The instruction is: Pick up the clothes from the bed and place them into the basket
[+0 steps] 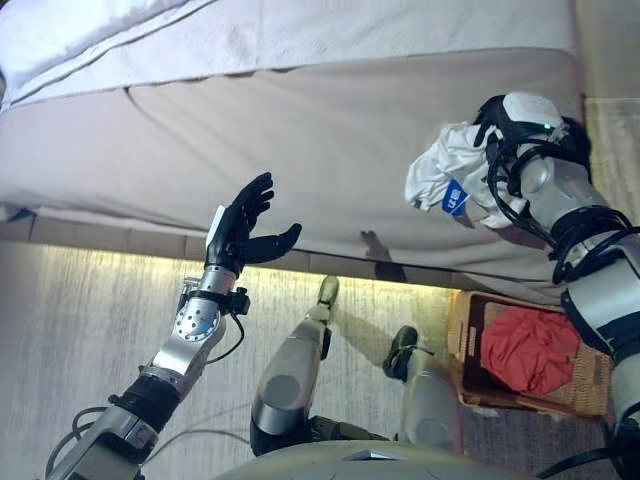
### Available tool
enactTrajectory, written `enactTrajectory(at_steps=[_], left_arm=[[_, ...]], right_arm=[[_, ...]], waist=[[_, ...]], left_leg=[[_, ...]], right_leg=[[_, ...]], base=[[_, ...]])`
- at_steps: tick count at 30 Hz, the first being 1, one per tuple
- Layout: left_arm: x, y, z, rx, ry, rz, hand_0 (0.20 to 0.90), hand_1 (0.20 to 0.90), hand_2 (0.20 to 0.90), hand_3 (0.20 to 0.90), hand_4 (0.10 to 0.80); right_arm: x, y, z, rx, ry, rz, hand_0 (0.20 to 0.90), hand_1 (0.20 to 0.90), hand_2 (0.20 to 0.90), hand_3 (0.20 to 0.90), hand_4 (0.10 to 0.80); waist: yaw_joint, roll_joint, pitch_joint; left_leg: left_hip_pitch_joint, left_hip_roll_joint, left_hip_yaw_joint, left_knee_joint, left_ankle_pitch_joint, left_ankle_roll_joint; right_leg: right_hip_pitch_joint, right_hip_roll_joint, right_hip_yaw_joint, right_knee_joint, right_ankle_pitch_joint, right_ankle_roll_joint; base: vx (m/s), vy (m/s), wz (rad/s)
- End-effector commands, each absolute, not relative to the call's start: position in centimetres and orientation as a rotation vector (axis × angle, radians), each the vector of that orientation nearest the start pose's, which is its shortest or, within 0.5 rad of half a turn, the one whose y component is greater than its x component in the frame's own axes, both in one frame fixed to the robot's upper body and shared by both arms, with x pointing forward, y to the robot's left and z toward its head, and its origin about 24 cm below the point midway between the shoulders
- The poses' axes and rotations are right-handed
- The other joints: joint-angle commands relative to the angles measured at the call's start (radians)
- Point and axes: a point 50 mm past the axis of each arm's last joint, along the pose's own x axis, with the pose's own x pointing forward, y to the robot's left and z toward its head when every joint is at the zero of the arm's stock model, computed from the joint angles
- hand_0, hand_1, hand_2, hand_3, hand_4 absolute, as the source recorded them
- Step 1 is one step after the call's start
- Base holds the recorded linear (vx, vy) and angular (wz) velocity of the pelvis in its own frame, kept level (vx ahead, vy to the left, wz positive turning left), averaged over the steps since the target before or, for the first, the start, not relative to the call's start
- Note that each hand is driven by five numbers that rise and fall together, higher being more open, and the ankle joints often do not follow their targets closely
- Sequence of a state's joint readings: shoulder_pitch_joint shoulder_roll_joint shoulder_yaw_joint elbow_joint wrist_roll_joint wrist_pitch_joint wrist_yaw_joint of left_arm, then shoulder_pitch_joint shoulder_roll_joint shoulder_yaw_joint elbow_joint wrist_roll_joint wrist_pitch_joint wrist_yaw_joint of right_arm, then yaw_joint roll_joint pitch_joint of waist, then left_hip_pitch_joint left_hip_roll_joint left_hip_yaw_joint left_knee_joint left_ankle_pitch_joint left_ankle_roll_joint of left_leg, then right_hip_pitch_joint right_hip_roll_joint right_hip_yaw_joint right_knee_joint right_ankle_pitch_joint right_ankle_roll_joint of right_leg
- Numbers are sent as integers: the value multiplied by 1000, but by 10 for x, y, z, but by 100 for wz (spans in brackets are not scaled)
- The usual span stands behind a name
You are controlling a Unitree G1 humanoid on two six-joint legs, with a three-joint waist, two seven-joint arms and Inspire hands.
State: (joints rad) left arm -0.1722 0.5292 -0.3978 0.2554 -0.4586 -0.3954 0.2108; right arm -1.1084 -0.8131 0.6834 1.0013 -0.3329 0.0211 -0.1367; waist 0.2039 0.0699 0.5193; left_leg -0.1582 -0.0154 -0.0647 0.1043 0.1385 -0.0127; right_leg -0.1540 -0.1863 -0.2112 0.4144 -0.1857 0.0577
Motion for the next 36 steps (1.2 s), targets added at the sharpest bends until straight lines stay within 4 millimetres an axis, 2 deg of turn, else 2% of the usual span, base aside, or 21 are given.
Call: enactTrajectory(at_steps=[1,10,16,21,25,28,34,36], left_arm=[[267,194,64,69,-241,-51,900,900,900,900,800],[258,202,29,48,-118,-23,900,900,900,900,800],[256,202,17,56,-87,-26,900,900,900,900,800],[259,202,18,73,-89,-40,900,900,900,900,800],[262,200,17,81,-89,-43,900,900,900,900,800],[265,198,18,86,-92,-48,900,900,900,900,800],[271,195,22,83,-113,-58,900,900,900,900,800],[273,193,23,88,-114,-64,900,900,900,900,800]], right_arm=[[378,-308,275,-1436,-207,-430,300,300,300,200,100],[356,-319,311,-1306,-379,-490,300,300,300,200,100],[340,-333,335,-1286,-429,-582,300,300,300,200,100],[330,-344,341,-1291,-414,-633,300,300,300,200,100],[326,-352,337,-1290,-372,-643,300,300,300,200,100],[323,-359,323,-1291,-319,-632,300,300,300,200,100],[317,-373,278,-1246,-193,-575,300,300,300,200,100],[313,-377,253,-1224,-139,-538,300,300,300,200,100]], waist=[[-50,-87,-207],[-114,-125,-372],[-145,-137,-415],[-171,-139,-430],[-203,-140,-440],[-232,-139,-443],[-295,-127,-443],[-321,-121,-439]], left_leg=[[57,9,45,85,-227,18],[210,45,85,-66,-207,-2],[258,57,103,-135,-197,-13],[270,65,122,-160,-193,-20],[287,76,157,-174,-196,-22],[299,85,180,-182,-197,-24],[309,98,217,-192,-206,-24],[310,100,232,-192,-209,-23]], right_leg=[[114,63,-21,-214,71,-42],[221,81,54,-345,129,-5],[248,90,84,-398,152,10],[249,94,105,-427,167,16],[247,99,129,-444,176,21],[247,106,160,-461,188,24],[223,125,221,-462,197,25],[210,132,244,-457,197,25]], base=[[176,16,-24],[102,7,-20],[6,-18,-18],[-34,-28,-13],[-28,-17,-24],[-18,-29,-27],[-42,-35,-24],[-68,-38,-25]])
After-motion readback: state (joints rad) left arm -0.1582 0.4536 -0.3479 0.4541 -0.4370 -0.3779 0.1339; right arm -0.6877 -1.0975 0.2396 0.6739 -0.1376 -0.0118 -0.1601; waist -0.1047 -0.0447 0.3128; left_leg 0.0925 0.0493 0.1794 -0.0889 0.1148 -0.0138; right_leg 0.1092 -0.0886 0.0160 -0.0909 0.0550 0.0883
